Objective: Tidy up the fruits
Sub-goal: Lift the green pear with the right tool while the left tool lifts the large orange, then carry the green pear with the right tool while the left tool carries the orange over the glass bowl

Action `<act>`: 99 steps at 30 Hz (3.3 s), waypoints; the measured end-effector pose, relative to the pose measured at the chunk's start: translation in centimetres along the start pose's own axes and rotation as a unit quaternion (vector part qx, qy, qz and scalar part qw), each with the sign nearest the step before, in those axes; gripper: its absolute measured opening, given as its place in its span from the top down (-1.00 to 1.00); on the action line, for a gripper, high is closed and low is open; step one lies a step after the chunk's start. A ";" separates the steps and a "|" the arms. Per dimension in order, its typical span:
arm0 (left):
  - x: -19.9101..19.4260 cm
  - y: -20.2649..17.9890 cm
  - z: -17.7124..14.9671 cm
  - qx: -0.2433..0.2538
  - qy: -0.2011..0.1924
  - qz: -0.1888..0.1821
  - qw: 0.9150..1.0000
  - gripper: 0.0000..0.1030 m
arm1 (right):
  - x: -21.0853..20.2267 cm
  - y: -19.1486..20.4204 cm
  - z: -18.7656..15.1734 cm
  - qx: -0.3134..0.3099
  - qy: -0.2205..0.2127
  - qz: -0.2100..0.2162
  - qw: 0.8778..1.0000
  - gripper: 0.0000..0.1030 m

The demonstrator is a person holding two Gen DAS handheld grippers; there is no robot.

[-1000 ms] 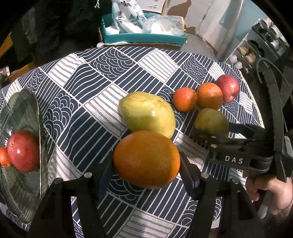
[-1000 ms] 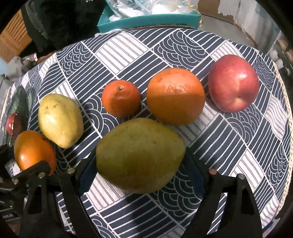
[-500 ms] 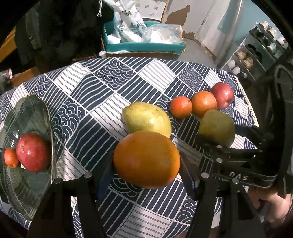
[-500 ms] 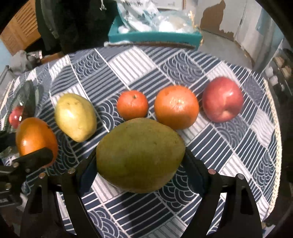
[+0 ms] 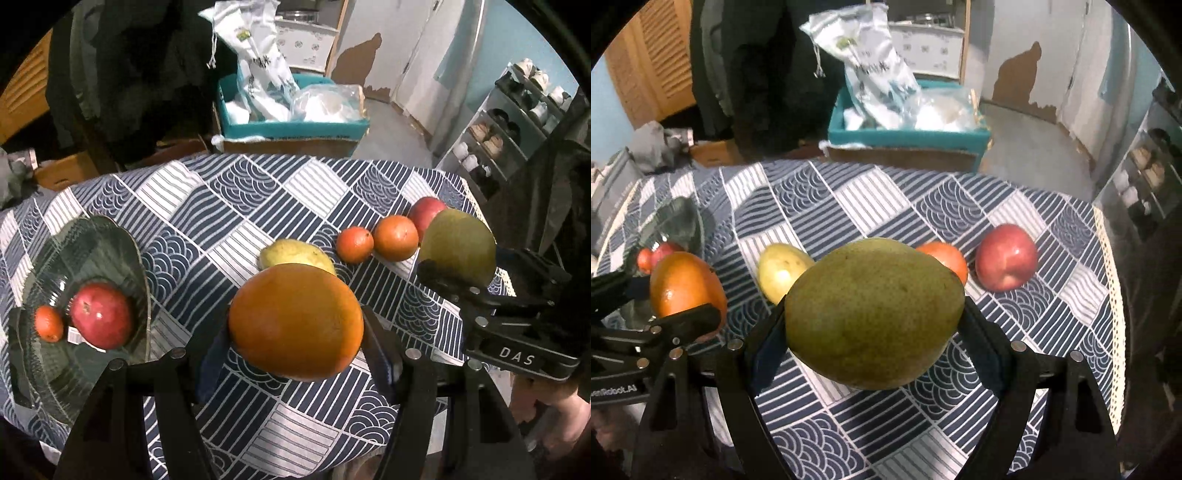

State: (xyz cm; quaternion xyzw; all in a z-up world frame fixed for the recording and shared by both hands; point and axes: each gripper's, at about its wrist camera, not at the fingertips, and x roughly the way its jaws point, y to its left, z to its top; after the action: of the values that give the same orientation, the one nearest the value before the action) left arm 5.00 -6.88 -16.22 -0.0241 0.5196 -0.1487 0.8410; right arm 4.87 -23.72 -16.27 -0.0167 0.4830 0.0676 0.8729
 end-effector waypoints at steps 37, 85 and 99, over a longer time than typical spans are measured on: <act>-10.9 3.0 1.1 -0.019 -0.118 0.010 0.993 -0.32 | -8.3 5.2 3.2 -0.044 -0.108 0.044 0.992 -0.65; -6.8 23.6 -4.6 -0.218 -0.061 0.122 0.966 -0.32 | 5.5 23.4 8.1 -0.132 0.009 0.146 0.980 -0.65; -4.0 25.4 -6.1 -0.235 -0.026 0.136 0.962 -0.33 | 9.9 26.6 7.1 -0.149 0.056 0.155 0.975 -0.65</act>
State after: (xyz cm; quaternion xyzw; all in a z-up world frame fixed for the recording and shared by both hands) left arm 3.63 19.15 -20.52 -0.1535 0.5166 0.0938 0.8371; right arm 12.49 4.33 -19.86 -0.0751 0.5125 0.2720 0.8110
